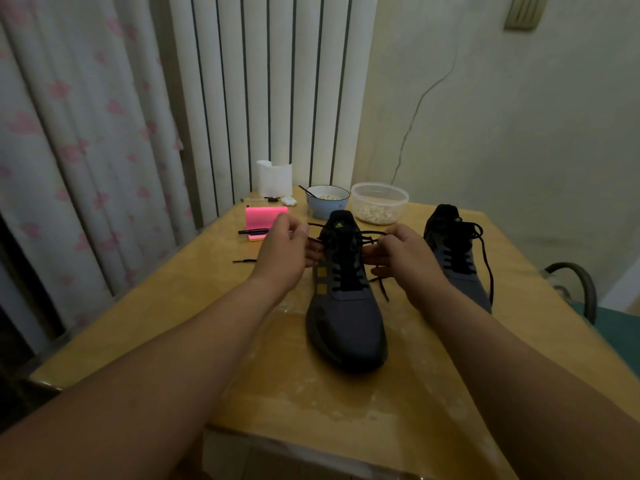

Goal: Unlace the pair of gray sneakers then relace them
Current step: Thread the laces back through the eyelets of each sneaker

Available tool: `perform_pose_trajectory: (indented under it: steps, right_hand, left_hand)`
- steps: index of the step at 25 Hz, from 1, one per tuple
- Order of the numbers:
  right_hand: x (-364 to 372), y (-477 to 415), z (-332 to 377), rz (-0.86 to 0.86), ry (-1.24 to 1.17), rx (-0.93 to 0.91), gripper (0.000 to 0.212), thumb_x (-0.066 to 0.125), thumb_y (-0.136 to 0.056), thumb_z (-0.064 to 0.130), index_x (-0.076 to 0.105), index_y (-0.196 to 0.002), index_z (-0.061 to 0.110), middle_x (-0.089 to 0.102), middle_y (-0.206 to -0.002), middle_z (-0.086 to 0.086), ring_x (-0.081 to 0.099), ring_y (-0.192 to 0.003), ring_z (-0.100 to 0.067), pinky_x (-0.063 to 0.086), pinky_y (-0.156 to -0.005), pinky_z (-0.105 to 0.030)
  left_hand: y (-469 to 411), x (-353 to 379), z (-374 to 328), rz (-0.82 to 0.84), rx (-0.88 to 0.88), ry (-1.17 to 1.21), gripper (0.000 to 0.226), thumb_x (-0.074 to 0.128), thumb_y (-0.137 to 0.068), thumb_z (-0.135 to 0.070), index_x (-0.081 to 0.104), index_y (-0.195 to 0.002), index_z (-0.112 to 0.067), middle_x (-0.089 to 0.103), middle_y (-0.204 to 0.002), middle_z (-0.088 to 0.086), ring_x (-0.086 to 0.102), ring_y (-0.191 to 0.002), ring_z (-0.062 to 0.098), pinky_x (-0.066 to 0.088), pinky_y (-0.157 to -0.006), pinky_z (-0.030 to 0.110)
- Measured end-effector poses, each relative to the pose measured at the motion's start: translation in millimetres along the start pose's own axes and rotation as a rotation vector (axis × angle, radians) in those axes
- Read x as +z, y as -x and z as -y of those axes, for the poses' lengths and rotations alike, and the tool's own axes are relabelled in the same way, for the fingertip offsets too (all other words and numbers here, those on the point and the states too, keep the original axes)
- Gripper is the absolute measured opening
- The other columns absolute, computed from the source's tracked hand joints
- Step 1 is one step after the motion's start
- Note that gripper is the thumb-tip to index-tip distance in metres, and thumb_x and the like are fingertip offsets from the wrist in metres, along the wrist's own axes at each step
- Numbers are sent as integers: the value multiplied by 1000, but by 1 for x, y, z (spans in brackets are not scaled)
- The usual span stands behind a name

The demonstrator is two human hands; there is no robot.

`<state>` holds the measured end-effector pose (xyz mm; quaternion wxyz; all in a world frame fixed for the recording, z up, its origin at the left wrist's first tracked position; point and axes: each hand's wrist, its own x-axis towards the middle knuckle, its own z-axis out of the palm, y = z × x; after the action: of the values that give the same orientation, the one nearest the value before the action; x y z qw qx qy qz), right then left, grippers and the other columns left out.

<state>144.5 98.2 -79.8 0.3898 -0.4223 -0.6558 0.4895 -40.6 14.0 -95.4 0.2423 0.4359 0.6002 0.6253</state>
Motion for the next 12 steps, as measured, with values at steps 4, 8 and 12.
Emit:
perform_pose_trajectory:
  steps: [4,8,12]
  right_hand:
    - [-7,-2,3,65,-16,15,29,41,-103,2,57,-125,12,79,-98,-13,77,-92,-26,61,-84,-46]
    - [-4,-8,1,98,313,-132,8,63,-102,15,64,-110,11,74,-94,-11,74,-86,-26,61,-79,-47]
    - [-8,-18,-7,-128,447,-170,8,62,-103,23,62,-102,15,71,-92,-5,71,-78,-21,63,-77,-48]
  left_hand:
    - [-1,-12,4,83,-62,50,22,40,-111,-15,60,-118,-16,76,-96,18,73,-84,27,60,-77,39]
    - [-3,-12,9,198,19,-201,8,57,-106,-14,61,-109,-19,71,-92,12,70,-78,21,63,-77,40]
    - [-7,-15,14,-13,-43,-165,8,52,-109,-17,59,-106,-15,70,-94,13,71,-81,27,64,-75,41]
